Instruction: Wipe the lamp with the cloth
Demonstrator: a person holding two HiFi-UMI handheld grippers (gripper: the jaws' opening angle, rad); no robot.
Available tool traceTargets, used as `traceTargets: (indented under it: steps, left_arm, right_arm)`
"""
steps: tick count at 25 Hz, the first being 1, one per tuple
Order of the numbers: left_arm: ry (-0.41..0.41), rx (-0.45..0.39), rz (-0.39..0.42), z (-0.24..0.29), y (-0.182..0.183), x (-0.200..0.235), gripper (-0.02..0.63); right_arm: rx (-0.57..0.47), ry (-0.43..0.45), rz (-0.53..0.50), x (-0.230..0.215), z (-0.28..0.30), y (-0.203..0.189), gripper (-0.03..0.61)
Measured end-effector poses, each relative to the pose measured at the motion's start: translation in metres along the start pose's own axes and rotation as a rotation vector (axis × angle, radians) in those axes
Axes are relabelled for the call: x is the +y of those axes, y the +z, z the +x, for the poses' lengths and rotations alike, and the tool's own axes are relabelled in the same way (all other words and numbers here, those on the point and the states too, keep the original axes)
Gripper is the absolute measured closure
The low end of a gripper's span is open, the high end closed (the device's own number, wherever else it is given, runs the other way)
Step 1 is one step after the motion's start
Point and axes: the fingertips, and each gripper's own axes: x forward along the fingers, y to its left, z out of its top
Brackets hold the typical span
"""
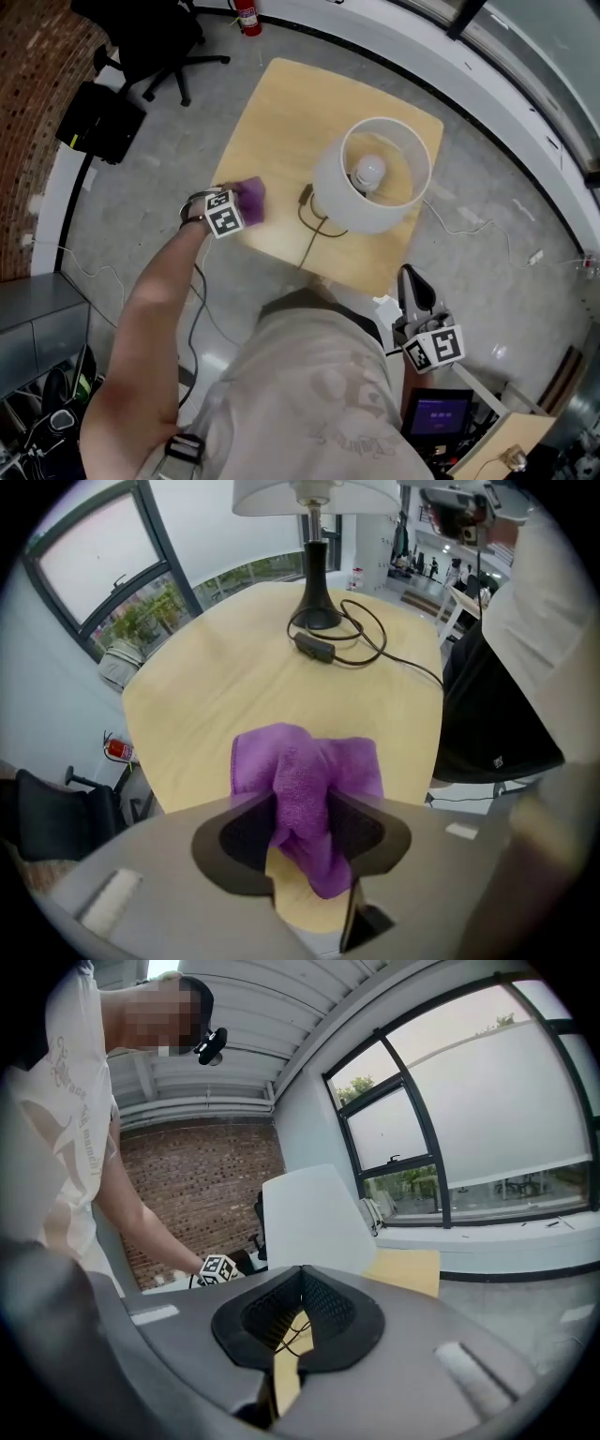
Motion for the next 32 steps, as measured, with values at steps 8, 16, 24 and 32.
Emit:
traceTargets:
  steps: [8, 16, 24, 32]
  left_arm:
    - [0.056, -0.164, -0.302, -0.03, 0.008, -0.005, 0.515]
    - [0.09, -0.534, -0.605, -0.098, 0.028, -0.042, 0.517]
    - [0.147, -0.849, -0.721, -0.188, 0.056, -0.079, 0.518]
    - [0.233, -0.939, -0.632, -0.236, 0.084, -0.13, 0.517]
  right_arm:
    - [-0.029, -0.012, 0.015, 0.016, -0.011, -0.003, 0.563]
    - [-0.064, 0.033, -0.009, 0.052, -0.016, -0.003, 0.565]
    - [-0.085, 0.078, -0.035, 0.09, -0.028, -0.008, 0.565]
    - [-0.088, 0.109, -0.045, 0.113, -0.046, -0.02, 0.565]
